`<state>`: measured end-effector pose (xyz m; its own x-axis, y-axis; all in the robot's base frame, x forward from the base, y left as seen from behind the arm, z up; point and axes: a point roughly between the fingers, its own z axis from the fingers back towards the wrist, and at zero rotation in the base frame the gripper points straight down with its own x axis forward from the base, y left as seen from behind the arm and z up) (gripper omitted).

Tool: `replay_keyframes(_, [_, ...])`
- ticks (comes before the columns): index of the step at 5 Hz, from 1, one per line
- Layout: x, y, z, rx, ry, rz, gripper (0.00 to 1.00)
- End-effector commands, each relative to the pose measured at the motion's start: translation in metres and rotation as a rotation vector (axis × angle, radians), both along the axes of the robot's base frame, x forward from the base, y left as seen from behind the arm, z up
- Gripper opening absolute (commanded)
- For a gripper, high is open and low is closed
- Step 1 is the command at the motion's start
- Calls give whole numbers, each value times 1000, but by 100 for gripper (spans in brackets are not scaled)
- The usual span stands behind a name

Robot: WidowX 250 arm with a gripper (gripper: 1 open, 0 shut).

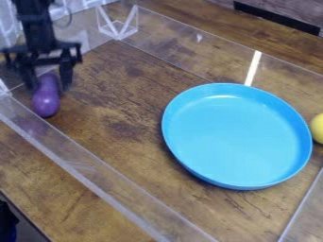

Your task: Put the purple eggplant on the blue tray

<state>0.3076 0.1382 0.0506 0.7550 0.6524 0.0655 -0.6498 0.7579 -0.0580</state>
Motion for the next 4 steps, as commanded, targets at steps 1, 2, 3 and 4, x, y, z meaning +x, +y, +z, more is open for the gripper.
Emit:
replay_keyframes(1, [9, -21, 53, 36, -95, -70, 0])
replay_keyframes(2, [10, -49, 83, 42, -145, -154, 0])
replay_keyframes(3, [12, -72, 100, 41, -181, -255, 0])
replay_keyframes(4, [9, -59, 85, 47, -178, -284, 100])
